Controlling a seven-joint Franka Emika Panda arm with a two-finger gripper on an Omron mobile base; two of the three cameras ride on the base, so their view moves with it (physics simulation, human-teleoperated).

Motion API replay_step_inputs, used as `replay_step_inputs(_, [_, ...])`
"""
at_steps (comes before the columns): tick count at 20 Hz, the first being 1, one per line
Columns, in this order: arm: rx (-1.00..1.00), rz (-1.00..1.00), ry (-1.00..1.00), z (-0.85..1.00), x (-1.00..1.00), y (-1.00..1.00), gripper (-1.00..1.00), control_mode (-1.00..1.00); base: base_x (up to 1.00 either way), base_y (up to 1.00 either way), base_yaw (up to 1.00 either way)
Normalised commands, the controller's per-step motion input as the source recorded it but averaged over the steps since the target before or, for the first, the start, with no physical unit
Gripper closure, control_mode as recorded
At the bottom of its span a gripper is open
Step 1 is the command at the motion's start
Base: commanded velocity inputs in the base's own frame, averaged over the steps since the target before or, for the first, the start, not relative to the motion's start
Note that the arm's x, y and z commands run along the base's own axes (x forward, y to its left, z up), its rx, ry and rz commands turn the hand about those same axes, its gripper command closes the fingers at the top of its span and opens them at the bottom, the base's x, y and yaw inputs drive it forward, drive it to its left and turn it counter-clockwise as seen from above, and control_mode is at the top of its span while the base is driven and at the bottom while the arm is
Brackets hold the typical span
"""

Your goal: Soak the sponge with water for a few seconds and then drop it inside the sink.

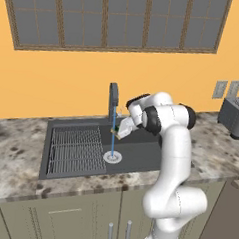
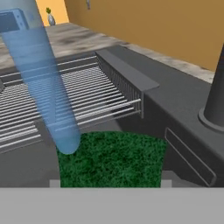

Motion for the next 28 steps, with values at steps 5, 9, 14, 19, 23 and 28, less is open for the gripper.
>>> replay_step_inputs(5, [0.00, 0.01, 0.02, -0.05, 0.22, 0.08, 1.00, -1.00, 0.00, 0.00, 0.00])
replay_step_inputs(9, [0.00, 0.02, 0.00, 0.00, -0.02, 0.01, 1.00, -1.00, 0.00, 0.00, 0.00])
replay_step_inputs(14, [0.00, 0.04, 0.00, 0.00, -0.22, 0.00, 1.00, -1.00, 0.00, 0.00, 0.00])
replay_step_inputs(19, [0.00, 0.04, 0.00, 0.00, -0.04, 0.00, 1.00, -1.00, 0.00, 0.00, 0.00])
replay_step_inputs(23, [0.00, 0.00, 0.00, 0.00, 0.00, 0.00, 1.00, -1.00, 0.00, 0.00, 0.00])
replay_step_inputs(28, [0.00, 0.00, 0.00, 0.10, -0.14, -0.02, 1.00, -1.00, 0.00, 0.00, 0.00])
